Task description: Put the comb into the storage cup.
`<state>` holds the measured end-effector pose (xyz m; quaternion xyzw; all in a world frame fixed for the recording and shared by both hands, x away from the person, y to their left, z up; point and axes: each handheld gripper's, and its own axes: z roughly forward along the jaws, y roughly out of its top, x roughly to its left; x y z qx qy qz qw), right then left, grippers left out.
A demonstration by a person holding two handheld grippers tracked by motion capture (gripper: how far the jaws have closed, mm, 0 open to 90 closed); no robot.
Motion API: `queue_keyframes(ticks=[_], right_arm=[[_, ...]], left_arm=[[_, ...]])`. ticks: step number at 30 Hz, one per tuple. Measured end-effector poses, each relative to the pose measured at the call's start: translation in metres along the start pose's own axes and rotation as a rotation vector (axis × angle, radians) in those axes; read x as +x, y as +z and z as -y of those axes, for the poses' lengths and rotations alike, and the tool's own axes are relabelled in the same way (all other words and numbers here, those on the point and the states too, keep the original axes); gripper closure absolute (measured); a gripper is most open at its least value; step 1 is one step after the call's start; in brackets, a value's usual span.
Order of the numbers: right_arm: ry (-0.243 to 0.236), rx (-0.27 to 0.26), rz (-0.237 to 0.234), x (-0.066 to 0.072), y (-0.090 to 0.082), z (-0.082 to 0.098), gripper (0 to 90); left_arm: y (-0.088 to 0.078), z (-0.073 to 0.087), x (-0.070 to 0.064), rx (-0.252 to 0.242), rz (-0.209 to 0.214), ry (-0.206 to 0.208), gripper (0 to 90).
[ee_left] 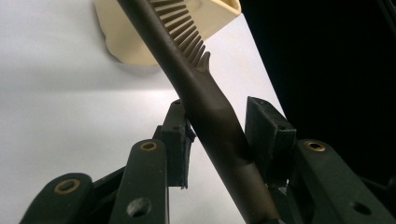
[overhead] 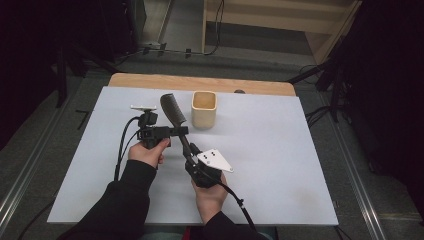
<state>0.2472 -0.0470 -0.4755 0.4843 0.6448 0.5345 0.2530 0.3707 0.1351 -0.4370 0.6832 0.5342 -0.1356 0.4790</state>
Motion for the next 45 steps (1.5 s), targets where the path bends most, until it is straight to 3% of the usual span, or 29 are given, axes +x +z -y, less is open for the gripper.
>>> queue_keyframes(ticks=[15, 30, 36, 40, 45], right_arm=[[-0.003, 0.025, -0.010, 0.000, 0.002, 0.002, 70.1], [-0.008, 0.030, -0.025, 0.001, 0.005, 0.002, 68.2], [-0.029, 0.029, -0.030, 0.003, 0.005, 0.000, 66.4], [-0.060, 0.012, -0.034, 0.005, 0.003, -0.002, 60.5], [-0.059, 0.057, -0.082, 0.004, 0.005, -0.004, 49.9]], left_arm=[[-0.003, 0.001, 0.000, -0.008, 0.036, -0.014, 67.2], [-0.006, 0.000, -0.004, -0.022, 0.071, -0.003, 71.5], [-0.007, -0.001, -0.004, -0.012, 0.091, -0.012, 72.9], [-0.008, -0.001, -0.001, -0.018, 0.099, -0.025, 72.9], [-0.011, -0.002, 0.001, -0.024, 0.078, -0.011, 72.9]])
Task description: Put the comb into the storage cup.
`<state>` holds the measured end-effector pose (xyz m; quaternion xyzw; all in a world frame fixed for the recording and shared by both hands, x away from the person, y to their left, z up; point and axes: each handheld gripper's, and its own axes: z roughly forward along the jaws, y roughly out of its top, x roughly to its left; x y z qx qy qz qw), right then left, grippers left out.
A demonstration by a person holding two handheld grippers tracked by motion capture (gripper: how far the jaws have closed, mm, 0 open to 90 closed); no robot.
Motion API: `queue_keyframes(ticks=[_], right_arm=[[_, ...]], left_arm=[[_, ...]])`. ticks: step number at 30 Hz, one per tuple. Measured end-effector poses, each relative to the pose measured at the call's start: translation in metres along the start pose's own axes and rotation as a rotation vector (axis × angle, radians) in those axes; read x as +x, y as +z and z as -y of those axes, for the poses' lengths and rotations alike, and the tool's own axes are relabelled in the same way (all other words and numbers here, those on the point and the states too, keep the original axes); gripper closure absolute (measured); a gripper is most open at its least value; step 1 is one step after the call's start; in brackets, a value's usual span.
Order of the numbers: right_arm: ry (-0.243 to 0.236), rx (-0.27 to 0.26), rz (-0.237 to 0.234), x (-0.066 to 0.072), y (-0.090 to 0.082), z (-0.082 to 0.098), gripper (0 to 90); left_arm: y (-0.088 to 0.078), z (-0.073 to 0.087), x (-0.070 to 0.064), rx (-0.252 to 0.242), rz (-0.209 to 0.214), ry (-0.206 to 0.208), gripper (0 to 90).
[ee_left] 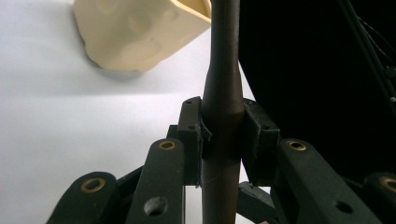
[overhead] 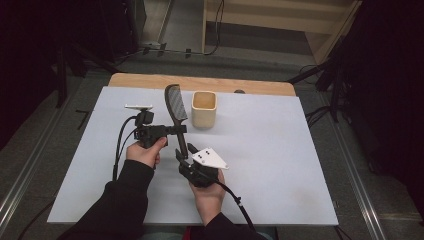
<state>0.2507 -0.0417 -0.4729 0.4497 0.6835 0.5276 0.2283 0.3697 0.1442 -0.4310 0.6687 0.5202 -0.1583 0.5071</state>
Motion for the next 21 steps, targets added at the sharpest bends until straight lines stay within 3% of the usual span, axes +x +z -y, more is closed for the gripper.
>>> queue_keyframes(ticks=[2, 8, 12, 21], right_arm=[[0.013, 0.024, -0.036, -0.001, 0.001, 0.000, 48.4], [0.006, 0.045, -0.061, -0.002, -0.001, -0.001, 46.1], [-0.003, 0.074, -0.108, -0.004, 0.000, -0.002, 41.2], [-0.009, 0.158, -0.192, -0.005, 0.000, -0.002, 36.1]], left_arm=[[-0.001, 0.000, 0.001, -0.002, -0.015, 0.003, 72.9], [-0.005, -0.002, 0.002, -0.009, -0.077, 0.044, 72.8], [-0.008, -0.004, 0.003, -0.012, -0.118, 0.072, 72.8], [-0.014, -0.007, 0.005, -0.020, -0.149, 0.101, 72.8]])
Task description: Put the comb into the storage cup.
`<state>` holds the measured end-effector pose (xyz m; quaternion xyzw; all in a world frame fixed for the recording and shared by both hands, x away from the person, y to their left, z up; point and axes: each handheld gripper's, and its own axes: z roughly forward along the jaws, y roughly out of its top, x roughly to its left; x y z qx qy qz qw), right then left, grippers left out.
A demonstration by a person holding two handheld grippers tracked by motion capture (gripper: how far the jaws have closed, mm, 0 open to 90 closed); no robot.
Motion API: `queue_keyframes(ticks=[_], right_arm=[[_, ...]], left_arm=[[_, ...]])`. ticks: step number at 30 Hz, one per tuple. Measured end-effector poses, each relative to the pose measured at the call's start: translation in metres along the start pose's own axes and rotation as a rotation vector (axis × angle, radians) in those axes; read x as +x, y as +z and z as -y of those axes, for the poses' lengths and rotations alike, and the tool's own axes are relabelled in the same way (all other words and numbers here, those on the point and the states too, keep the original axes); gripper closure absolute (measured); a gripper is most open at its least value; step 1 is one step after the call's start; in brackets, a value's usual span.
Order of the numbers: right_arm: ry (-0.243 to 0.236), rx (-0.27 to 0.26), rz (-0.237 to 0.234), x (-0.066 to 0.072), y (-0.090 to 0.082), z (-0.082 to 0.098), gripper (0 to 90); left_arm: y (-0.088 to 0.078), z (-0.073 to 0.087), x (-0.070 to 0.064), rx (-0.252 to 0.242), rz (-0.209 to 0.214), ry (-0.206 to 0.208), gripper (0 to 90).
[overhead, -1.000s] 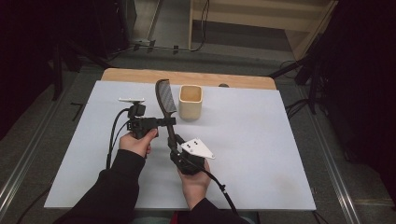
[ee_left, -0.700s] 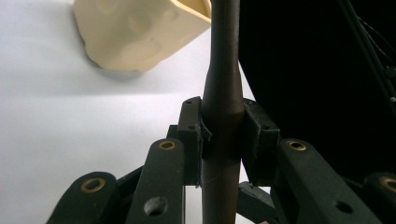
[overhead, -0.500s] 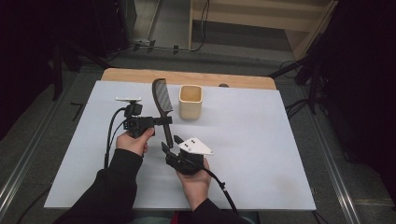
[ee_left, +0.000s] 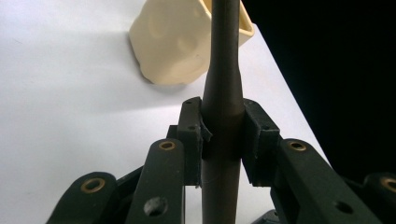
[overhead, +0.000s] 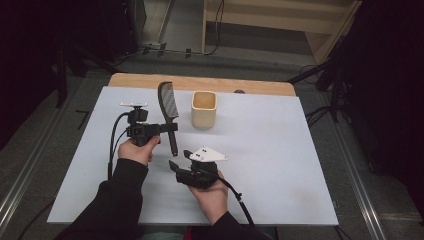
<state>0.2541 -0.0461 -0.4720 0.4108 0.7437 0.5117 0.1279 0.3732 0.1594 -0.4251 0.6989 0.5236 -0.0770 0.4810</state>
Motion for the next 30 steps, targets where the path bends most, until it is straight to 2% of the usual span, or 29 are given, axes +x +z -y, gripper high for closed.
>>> queue_keyframes(ticks=[2, 4, 5, 9, 14, 20, 30], right_arm=[[-0.007, 0.014, -0.023, -0.001, 0.000, 0.000, 35.4], [0.011, 0.034, -0.074, -0.004, 0.000, 0.000, 33.5], [0.013, 0.039, -0.084, -0.004, -0.001, 0.000, 33.1], [-0.031, 0.046, -0.095, -0.004, -0.002, -0.001, 30.6], [-0.023, 0.086, -0.123, -0.010, -0.003, 0.000, 27.8], [-0.013, 0.097, -0.177, -0.018, -0.005, -0.003, 26.0], [-0.066, 0.127, -0.214, -0.028, -0.013, -0.009, 25.5]], left_arm=[[-0.001, 0.000, 0.001, -0.002, 0.000, 0.002, 72.8], [-0.003, -0.001, 0.002, -0.008, 0.001, 0.000, 72.8], [-0.003, -0.001, 0.002, -0.009, 0.003, 0.000, 72.8], [-0.005, -0.001, 0.004, -0.008, 0.003, 0.003, 72.8], [-0.005, -0.001, 0.005, -0.005, 0.001, 0.005, 72.8], [-0.006, -0.002, 0.006, -0.006, 0.004, 0.003, 72.8], [-0.008, -0.001, 0.006, -0.014, 0.007, 0.017, 72.8]])
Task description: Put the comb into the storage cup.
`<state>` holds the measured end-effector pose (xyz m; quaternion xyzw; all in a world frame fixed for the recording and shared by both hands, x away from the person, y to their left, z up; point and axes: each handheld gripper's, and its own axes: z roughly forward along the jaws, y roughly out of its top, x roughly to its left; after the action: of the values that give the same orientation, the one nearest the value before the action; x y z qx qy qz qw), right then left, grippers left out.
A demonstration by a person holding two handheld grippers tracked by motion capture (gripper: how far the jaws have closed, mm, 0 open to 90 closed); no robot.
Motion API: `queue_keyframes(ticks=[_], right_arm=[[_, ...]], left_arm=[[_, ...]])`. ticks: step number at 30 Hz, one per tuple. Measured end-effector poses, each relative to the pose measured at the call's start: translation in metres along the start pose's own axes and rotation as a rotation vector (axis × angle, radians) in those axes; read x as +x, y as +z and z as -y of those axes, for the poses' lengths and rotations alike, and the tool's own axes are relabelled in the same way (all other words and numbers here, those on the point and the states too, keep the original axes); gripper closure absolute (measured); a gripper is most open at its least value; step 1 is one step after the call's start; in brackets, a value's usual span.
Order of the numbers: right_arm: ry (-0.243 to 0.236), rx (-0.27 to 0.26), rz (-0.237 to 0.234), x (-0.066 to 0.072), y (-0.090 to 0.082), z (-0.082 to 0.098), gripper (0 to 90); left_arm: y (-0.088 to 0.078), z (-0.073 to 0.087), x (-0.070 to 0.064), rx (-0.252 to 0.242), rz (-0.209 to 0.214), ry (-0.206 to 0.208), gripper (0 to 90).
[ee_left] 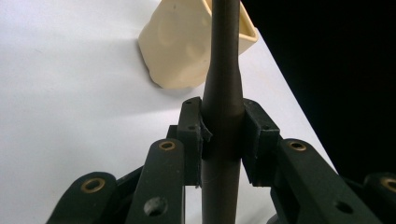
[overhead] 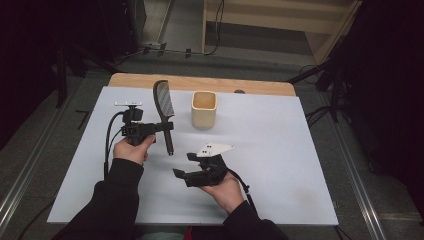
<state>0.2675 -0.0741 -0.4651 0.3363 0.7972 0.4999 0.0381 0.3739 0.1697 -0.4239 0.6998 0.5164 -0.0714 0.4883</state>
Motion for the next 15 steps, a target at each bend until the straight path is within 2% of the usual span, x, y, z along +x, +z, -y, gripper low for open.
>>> queue_keyframes(ticks=[6, 15], right_arm=[[-0.011, 0.016, 0.011, -0.007, -0.010, 0.000, 26.2], [-0.030, 0.027, -0.006, -0.015, -0.023, 0.000, 26.5]], left_arm=[[0.000, 0.000, 0.000, -0.004, 0.003, 0.004, 72.8], [0.000, 0.000, 0.001, -0.010, 0.018, 0.017, 72.8]])
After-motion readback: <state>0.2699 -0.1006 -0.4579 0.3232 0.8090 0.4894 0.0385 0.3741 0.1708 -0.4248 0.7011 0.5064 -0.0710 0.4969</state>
